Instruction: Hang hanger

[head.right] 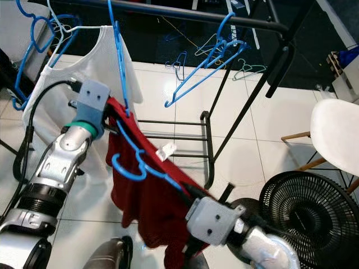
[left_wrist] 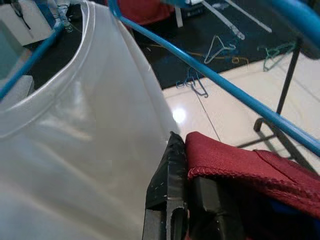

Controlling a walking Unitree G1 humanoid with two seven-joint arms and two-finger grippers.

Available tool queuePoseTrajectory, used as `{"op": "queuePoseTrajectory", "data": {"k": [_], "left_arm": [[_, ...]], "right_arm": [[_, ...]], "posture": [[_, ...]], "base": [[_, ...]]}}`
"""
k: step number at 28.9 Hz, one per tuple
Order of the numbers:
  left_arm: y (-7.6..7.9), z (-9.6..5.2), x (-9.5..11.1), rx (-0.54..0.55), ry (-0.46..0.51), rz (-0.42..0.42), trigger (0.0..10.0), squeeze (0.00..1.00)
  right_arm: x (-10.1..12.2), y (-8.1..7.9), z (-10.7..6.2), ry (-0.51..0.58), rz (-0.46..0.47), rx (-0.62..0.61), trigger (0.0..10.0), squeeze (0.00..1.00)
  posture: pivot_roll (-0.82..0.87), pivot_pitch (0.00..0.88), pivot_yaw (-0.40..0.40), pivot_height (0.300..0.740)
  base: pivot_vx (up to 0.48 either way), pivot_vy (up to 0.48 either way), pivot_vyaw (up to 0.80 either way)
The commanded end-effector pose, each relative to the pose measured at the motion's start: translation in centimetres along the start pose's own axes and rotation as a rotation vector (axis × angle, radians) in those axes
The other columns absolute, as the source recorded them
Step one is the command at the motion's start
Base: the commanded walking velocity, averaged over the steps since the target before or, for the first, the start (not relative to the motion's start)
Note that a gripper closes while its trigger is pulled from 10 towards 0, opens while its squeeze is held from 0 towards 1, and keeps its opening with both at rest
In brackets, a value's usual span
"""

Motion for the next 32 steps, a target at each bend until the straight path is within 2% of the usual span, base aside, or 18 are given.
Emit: {"op": "queuePoseTrajectory", "data": {"k": [1,3,5,6,9,15,20,24,32], "left_arm": [[-4.5,-0.2,-0.4,0.169,-0.034,-0.092,0.0,0.0],[-4.4,-0.1,-0.5,0.166,-0.042,-0.119,0.0,0.0],[-4.3,0.3,0.0,0.168,-0.028,-0.159,0.0,0.0],[-4.4,0.5,0.1,0.171,-0.024,-0.164,0.0,0.0],[-4.8,0.7,0.4,0.184,-0.021,-0.189,0.0,0.0],[-5.4,0.7,0.8,0.203,-0.003,-0.187,0.0,0.0],[-4.9,0.5,1.1,0.167,0.016,-0.177,0.0,0.0],[-3.4,0.5,1.1,0.11,0.023,-0.173,0.0,0.0],[-2.9,0.6,1.7,0.091,0.044,-0.182,0.0,0.0]], "right_arm": [[-0.4,-0.3,-0.5,-0.018,0.003,0.007,10.0,0.0],[-0.2,-0.4,-0.4,-0.003,0.003,0.017,10.0,0.0],[-0.1,-1.8,-0.9,0.009,-0.004,0.096,10.0,0.0],[-0.1,-2.0,-1.0,0.009,-0.01,0.111,10.0,0.0],[-0.3,-2.5,-1.4,0.01,-0.005,0.143,10.0,0.0],[-0.7,-2.9,-1.6,-0.003,-0.01,0.144,10.0,0.0],[-1.9,-1.7,-0.3,-0.047,0.04,0.017,10.0,0.0],[-1.5,-1.2,1.2,-0.012,0.055,-0.027,10.0,0.0],[-1.6,-0.9,1.7,-0.008,0.046,-0.055,10.0,0.0]], "posture": [[-0.16,0.158,0.044,0.733],[-0.16,0.158,0.044,0.733],[-0.16,0.159,0.046,0.733],[-0.16,0.159,0.046,0.733],[-0.16,0.16,0.045,0.733],[-0.16,0.162,0.043,0.733],[-0.16,0.164,0.045,0.733],[-0.16,0.164,0.045,0.733],[-0.15,0.162,0.046,0.733]], "base": [[0.0,0.0,0.0],[0.0,0.0,0.0],[0.0,0.0,0.0],[0.0,0.0,0.0],[0.0,0.0,0.0],[0.0,0.0,0.0],[0.0,0.0,0.0],[0.0,0.0,0.0],[0.0,0.0,0.0]]}}
Point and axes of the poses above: a point about 5 cm out from each wrist's last joint towards the gripper, its own z axis pointing out of the wrist towards the gripper, its own x axis along the axis of the wrist's last joint, y = z × x, the point moved 4 cm from there along z, pointing out of the wrist towards the gripper, and after that the axes turned 15 degrees about -z, right-handed, at the moved point
